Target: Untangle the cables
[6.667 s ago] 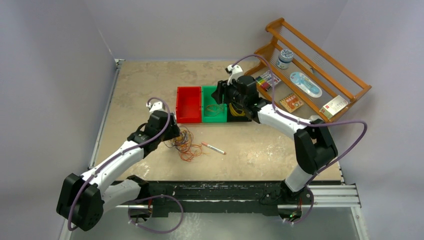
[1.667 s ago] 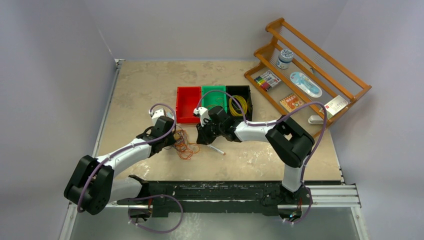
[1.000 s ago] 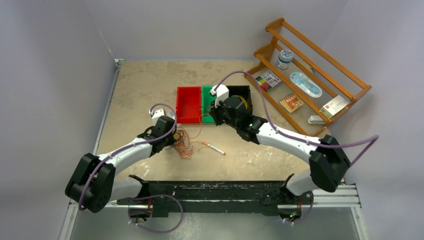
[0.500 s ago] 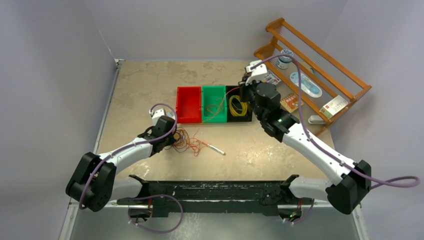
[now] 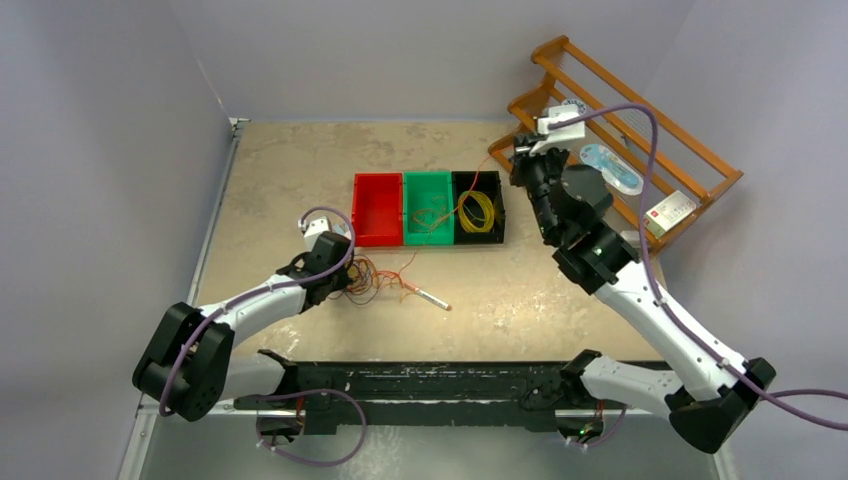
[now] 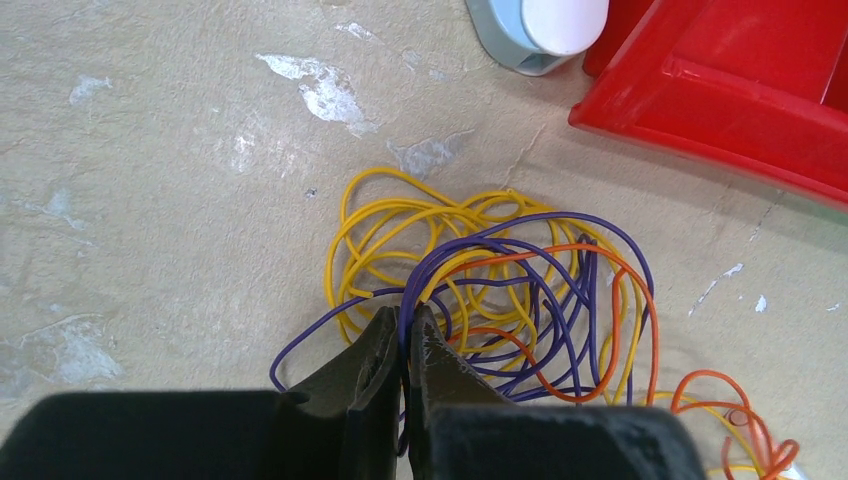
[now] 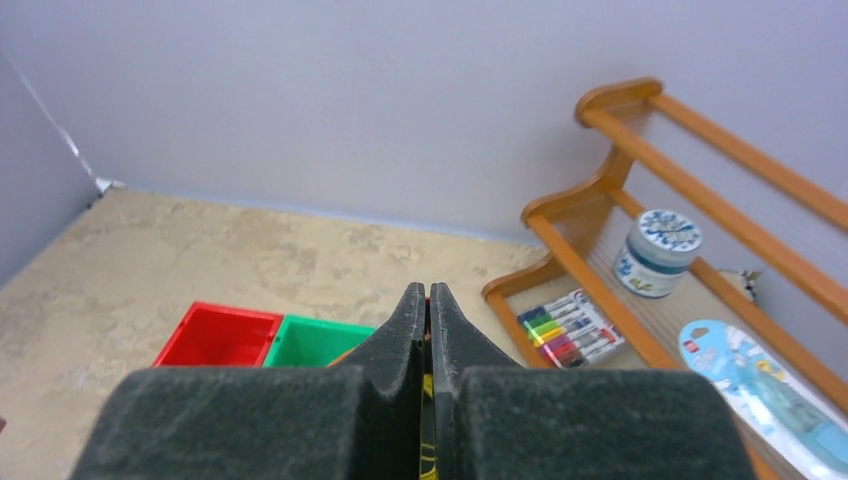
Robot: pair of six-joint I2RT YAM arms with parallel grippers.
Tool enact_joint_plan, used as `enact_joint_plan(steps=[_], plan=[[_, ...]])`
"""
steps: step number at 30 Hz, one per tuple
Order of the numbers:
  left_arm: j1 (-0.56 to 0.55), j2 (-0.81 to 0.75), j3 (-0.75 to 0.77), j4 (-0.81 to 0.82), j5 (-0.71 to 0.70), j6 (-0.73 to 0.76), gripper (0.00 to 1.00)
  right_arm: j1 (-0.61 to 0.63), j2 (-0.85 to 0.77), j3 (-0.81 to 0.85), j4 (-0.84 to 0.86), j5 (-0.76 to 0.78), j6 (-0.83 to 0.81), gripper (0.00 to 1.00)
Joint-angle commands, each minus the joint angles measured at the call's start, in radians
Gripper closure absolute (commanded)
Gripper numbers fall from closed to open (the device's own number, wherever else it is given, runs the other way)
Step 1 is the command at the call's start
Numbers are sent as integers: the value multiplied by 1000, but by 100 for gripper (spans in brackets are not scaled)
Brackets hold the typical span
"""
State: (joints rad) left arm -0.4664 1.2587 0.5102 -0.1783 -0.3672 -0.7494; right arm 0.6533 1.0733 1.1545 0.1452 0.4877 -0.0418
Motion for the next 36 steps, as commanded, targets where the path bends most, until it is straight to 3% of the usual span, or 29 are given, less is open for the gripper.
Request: enact_joint_plan(steps=[1,12,25,36], plan=[[6,2,-4,19,-30,-7,100,-4,-76,61,110,88,-69,100],[6,7,0,13,-44,-14,100,-3,-190,68,228,220,-206,100],[6,-8,6,-4,-76,-23,100,-4,-259,54,255,251,-271,100],[24,7,10,-25,-133,-66,100,-3,-349,14,434,410,-457,100]])
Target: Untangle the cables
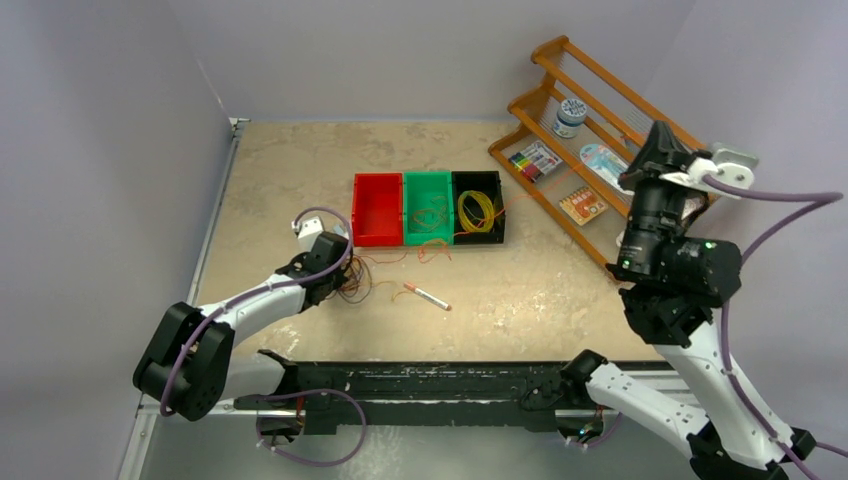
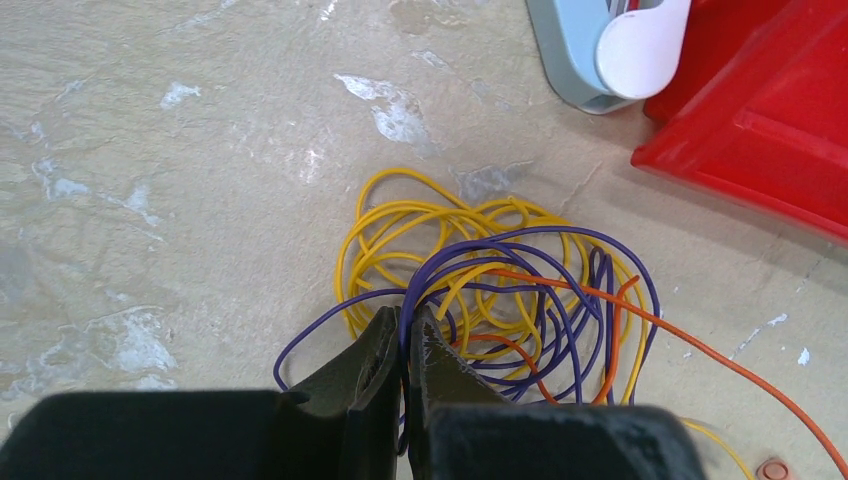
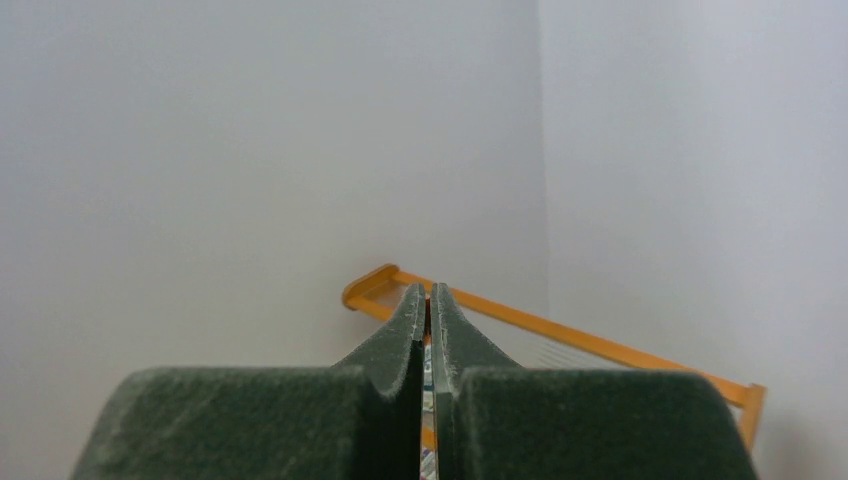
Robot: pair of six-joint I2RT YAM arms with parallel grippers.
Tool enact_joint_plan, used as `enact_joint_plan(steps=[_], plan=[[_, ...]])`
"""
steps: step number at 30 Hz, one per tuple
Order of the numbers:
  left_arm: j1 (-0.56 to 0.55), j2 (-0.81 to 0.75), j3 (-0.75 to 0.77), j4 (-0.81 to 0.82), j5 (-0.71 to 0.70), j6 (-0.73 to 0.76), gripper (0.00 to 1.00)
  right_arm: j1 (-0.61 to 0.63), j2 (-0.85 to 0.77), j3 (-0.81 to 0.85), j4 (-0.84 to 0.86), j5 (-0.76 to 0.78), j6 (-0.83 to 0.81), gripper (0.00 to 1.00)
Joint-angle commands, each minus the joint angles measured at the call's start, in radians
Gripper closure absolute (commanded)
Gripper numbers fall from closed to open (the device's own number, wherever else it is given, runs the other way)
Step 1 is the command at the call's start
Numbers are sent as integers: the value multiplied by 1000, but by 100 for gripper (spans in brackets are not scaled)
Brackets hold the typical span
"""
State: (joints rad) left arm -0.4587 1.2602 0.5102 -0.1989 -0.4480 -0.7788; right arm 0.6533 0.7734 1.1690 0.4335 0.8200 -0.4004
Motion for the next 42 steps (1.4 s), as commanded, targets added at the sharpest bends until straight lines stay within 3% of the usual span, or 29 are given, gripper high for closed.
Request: enact_joint_plan(steps=[1,10,15,16,20,23,31,37,42], plan=[[19,8,10,-5,-54,-40,100,-4,-59,-2,154,81,-111,100],[42,11,11,-5,-53,-43,100,-4,-100,-6,185,102,-168,100],[42,-7,11,23,-3,-3,100,-3,-101,7,77,-5,-88,100],[43,-21,13,25,5,6,98,-4,-96,12,55,-28,-73,100],[42,-101,36,0,11,41,61,-4,-62,31,-7,-112,-43,100],[43,-168,65,-37,3,72,46,-4,-38,36,-29,-153,-25,100],[42,-352,142,-96,32,156,32,-4,33,76,-118,-314,38,100],[40,-443,203,35,196,241,31,-4,103,110,-175,-433,119,100],[41,-373,284,161,375,306,31,-4,189,177,-240,-522,155,100]])
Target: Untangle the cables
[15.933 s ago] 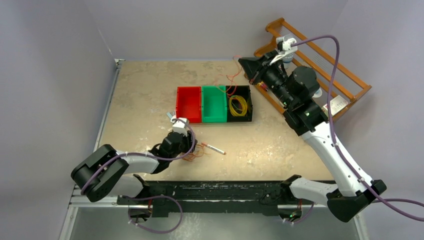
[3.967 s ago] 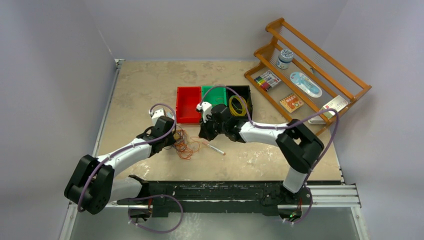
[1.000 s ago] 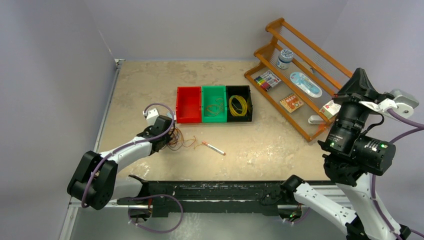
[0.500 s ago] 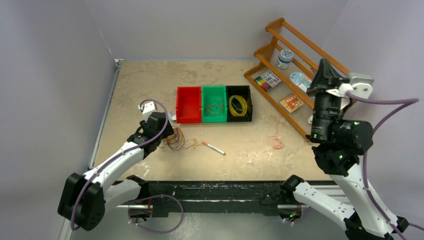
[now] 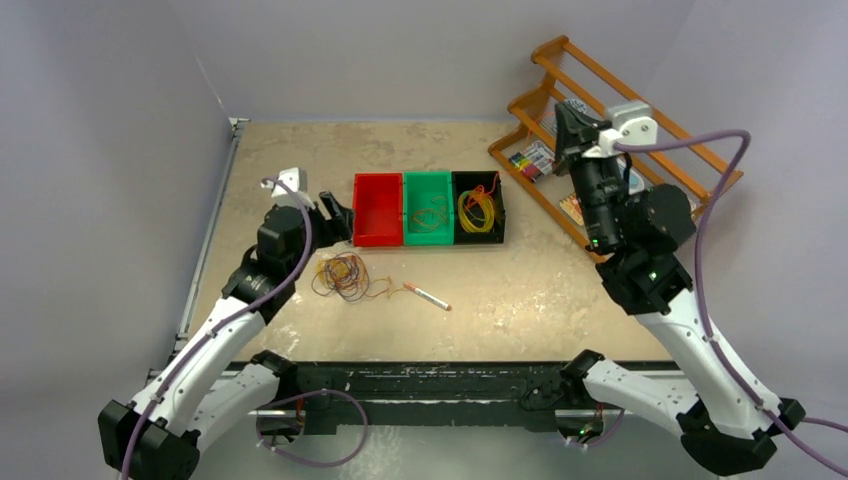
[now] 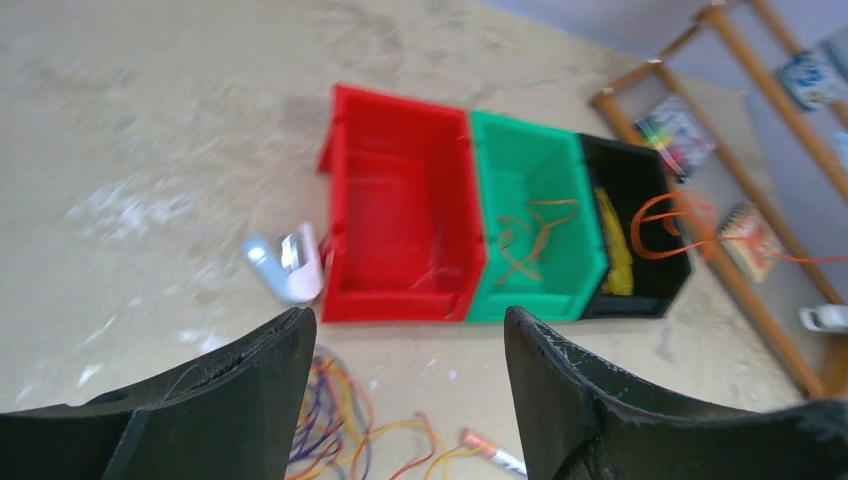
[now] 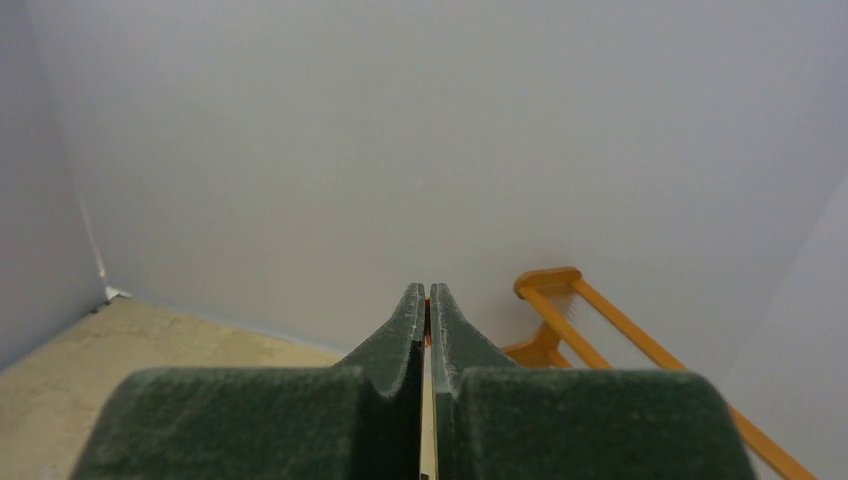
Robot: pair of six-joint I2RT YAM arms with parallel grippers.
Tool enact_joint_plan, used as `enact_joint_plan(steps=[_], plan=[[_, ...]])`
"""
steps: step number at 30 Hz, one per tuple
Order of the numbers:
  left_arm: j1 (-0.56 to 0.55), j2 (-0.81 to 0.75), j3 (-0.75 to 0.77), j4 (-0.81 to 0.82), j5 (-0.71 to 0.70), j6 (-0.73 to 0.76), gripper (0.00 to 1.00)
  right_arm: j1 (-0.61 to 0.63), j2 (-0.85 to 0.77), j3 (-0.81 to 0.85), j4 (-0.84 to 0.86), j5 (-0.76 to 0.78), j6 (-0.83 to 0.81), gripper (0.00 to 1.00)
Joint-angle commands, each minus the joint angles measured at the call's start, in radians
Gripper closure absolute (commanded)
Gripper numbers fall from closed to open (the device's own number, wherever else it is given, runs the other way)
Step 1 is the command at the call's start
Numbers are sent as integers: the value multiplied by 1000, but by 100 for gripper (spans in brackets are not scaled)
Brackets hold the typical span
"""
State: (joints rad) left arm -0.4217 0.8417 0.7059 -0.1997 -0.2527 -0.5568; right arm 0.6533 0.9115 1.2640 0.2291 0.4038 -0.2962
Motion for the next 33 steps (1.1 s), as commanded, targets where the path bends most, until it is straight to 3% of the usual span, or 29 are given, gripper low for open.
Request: enact_joint_plan(steps=[1,5,9,11,24,33], plan=[[3,69,104,190,222,87,31,-4,69,96,-40,-111,57,100],[-51,146,163,298,324,109,31,-4,117,140,-59,-183,96,100],[-199,227,253,280,233,198,29,-4,140,170,-85,-242,121,100],[-236,260,291,285,257,230,29,-4,152,181,-97,-277,129,100],[-282,348,341,519,547,321,31,-4,222,232,-142,-499,231,100],[-287,362,362,559,579,353,34,-4,250,243,-137,-563,259,100]])
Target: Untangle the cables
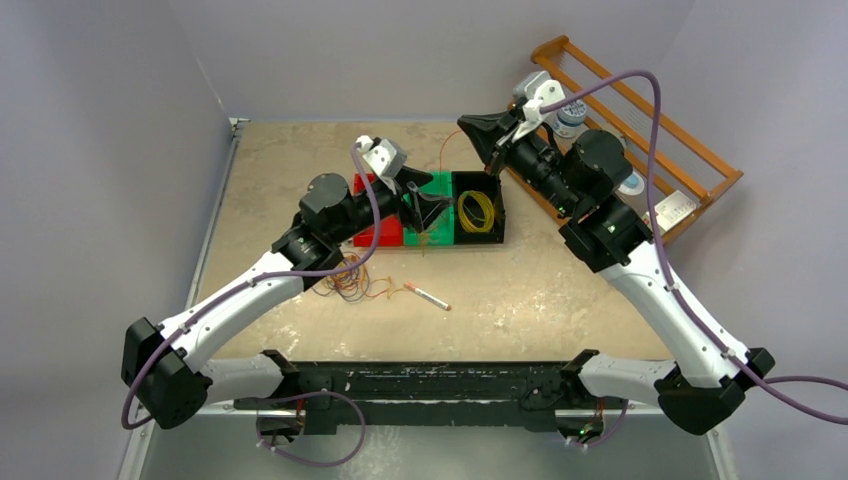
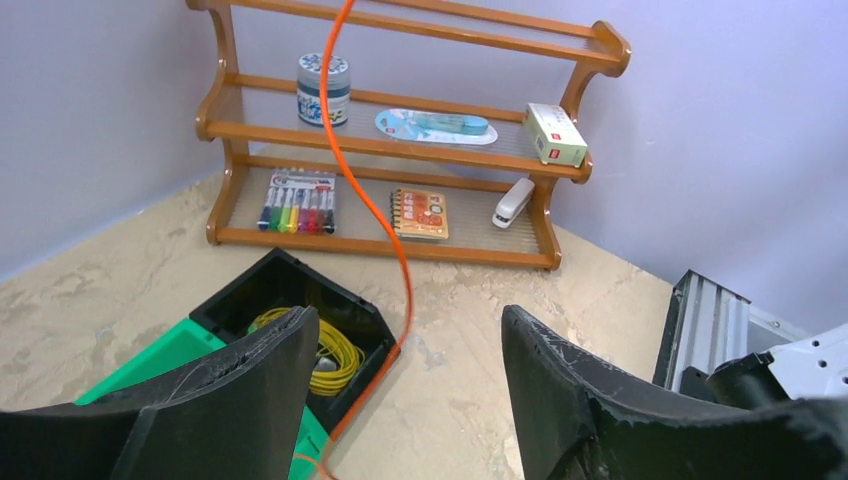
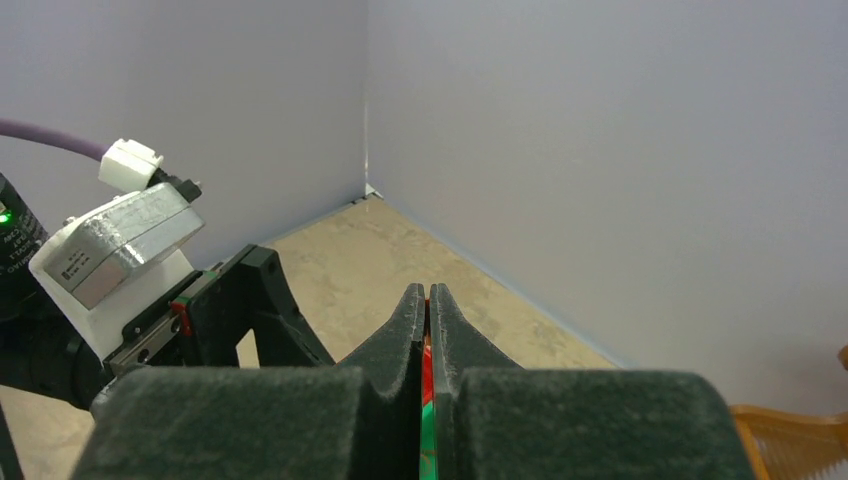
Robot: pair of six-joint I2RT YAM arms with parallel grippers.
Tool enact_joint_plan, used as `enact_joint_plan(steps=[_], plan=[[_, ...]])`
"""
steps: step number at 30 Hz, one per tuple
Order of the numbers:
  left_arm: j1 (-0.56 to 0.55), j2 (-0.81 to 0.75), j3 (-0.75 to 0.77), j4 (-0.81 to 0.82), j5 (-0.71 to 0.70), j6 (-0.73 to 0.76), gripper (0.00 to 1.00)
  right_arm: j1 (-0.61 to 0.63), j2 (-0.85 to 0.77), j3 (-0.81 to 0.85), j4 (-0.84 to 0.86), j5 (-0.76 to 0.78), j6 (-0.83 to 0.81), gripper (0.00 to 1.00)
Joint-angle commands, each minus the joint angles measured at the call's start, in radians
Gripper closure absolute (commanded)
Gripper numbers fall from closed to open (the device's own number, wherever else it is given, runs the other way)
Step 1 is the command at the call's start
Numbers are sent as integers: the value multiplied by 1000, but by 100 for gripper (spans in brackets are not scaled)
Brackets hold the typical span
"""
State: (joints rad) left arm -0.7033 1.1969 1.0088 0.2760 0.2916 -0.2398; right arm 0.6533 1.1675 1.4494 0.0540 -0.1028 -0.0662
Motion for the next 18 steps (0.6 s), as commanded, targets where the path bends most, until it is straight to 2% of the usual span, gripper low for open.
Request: enact_joint_plan(steps=[1,7,11,13,16,17,18], plan=[[-5,14,68,88,33,35,34,-4,-4,59,36,-65,31,100],[-5,48,92,117,-7,32,39,-4,-2,64,27,-99,39,100],[-5,76,123,127,8,7,48,-4,-1,61,20,-114,43,100],[-5,87,142,121,15,-6,59,-4,0,55,20,-112,46,100],[-5,105,192,53,3,-20,94,-4,-13,18,38,-80,59,100],[-5,109,204,28,-3,-21,100,-4,-22,5,46,-57,63,100],[-5,110,212,6,-9,-23,100,-4,-32,-24,59,-8,66,100]])
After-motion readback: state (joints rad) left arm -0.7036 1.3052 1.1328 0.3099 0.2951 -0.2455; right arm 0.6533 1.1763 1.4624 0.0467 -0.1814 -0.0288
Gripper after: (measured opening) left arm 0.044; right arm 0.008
